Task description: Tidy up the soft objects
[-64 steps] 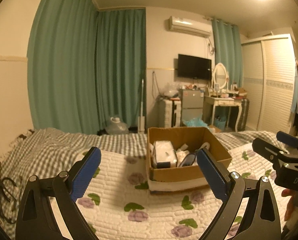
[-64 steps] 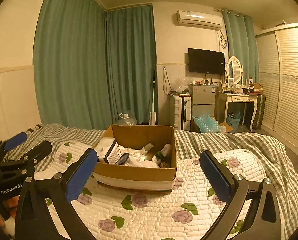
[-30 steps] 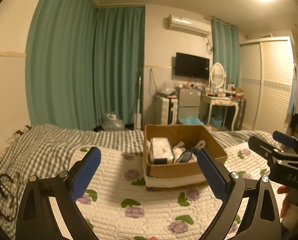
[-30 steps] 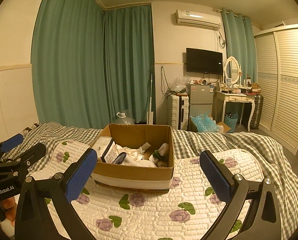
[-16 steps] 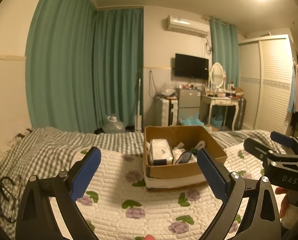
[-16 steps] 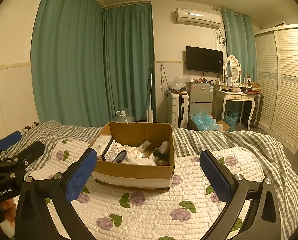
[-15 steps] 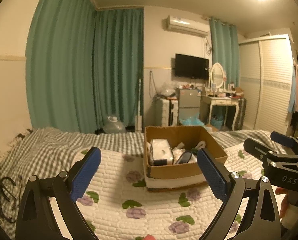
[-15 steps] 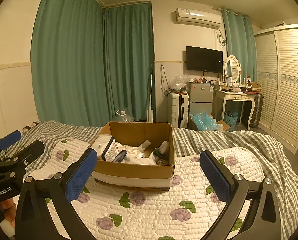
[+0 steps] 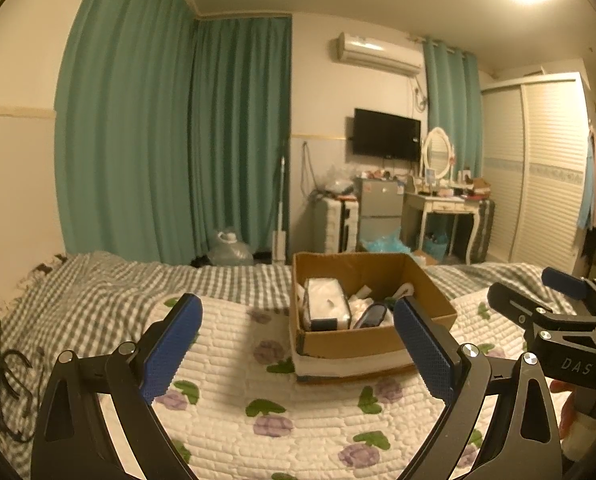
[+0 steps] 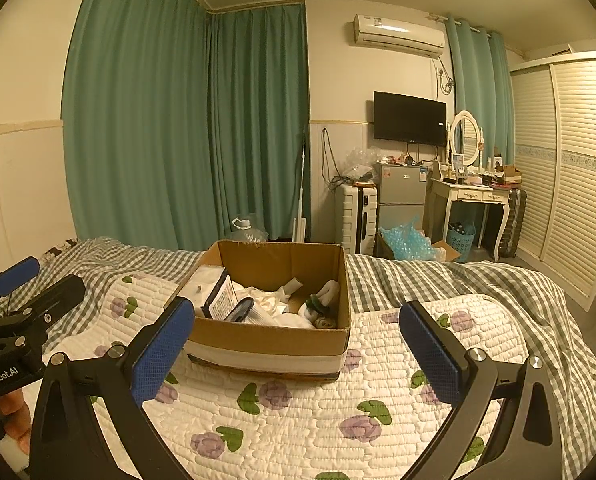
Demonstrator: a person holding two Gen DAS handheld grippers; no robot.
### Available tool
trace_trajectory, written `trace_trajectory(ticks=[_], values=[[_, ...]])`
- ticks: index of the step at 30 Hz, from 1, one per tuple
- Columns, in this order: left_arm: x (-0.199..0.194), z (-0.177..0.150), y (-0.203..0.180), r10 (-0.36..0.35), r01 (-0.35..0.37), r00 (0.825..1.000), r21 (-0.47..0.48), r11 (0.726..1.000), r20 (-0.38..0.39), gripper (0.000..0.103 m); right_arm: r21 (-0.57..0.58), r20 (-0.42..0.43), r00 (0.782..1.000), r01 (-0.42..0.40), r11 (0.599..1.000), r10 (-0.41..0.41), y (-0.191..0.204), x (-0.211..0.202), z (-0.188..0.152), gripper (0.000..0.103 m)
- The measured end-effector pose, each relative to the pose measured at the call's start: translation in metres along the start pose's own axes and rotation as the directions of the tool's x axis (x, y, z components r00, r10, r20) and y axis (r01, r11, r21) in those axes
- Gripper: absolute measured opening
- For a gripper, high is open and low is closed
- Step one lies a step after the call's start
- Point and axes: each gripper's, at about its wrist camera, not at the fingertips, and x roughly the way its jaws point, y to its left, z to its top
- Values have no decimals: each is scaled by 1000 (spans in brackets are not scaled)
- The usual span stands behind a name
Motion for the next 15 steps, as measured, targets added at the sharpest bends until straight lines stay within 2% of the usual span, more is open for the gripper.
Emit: trace_trajectory(ticks=[15], values=[[0, 1, 1, 17, -17, 1000, 5, 1000, -3, 98, -8, -13, 1000, 0, 1000, 0, -3, -1, -3, 103]])
